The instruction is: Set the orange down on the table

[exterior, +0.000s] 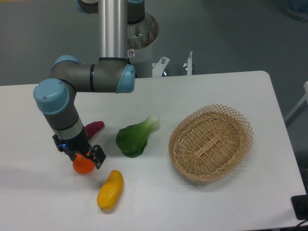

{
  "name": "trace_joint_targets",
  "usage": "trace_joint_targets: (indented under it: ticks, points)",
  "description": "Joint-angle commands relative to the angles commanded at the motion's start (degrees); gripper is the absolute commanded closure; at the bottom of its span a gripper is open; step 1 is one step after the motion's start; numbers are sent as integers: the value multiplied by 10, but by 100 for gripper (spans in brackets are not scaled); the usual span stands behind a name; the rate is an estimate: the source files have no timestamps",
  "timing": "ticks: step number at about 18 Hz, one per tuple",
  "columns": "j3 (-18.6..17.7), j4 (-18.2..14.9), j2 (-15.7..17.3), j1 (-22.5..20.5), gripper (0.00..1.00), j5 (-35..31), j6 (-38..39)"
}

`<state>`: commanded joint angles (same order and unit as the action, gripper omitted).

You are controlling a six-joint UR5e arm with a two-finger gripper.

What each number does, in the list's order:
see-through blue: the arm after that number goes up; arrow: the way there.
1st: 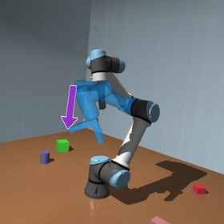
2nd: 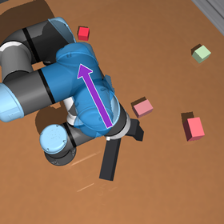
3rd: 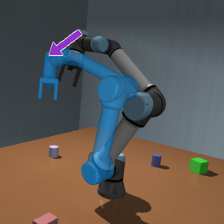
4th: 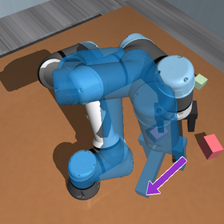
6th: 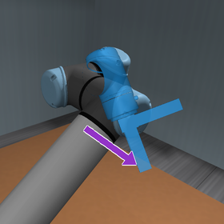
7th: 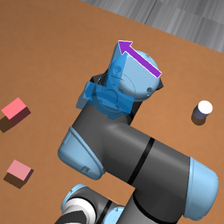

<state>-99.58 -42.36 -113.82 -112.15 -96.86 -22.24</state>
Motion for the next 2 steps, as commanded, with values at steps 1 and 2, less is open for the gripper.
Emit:
trace_joint_targets:
  ticks: [1,2]
  points:
    - [-1,0,0,0,0,0,0]
    - [0,0,0,0,0,0,1]
